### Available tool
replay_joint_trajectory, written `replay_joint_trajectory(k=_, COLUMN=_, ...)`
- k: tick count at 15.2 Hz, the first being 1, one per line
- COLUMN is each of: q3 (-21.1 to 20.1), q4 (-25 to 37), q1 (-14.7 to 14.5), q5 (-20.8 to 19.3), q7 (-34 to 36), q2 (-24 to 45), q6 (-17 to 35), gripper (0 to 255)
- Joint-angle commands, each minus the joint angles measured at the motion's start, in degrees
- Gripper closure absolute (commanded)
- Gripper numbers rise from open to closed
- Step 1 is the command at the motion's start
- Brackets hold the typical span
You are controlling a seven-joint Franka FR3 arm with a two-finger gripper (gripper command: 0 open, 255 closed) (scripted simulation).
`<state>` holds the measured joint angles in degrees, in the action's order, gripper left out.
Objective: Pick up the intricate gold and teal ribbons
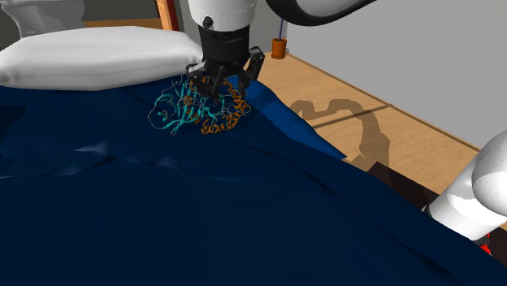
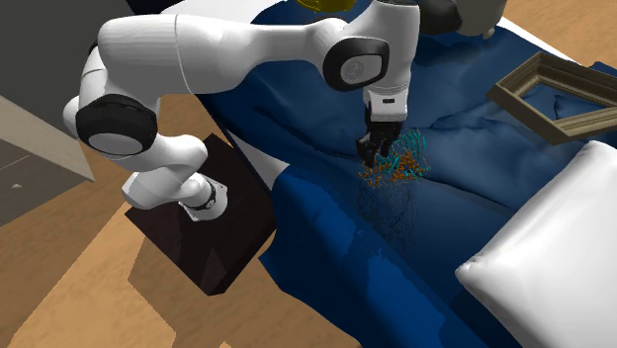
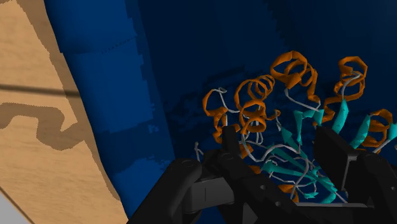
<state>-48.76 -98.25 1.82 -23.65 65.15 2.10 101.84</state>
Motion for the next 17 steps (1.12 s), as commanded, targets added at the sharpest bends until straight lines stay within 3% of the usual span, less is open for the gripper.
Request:
replay_joint_trajectory(k=1, q3=0.0, q4=-0.2, q1=0.0, q5=0.0, q7=0.0, q2=0.0, q6=0.1, gripper=255)
replay_joint_trajectory(k=8, q3=0.0, q4=0.0, q1=0.0, q5=-0.1, q7=0.1, q2=0.2, q6=0.0, gripper=255)
replay_joint_trajectory(k=17, q3=-0.5, q4=7.9, q1=-0.8, q5=-0.7, q7=-1.5, q2=1.5, q6=-6.9, gripper=255)
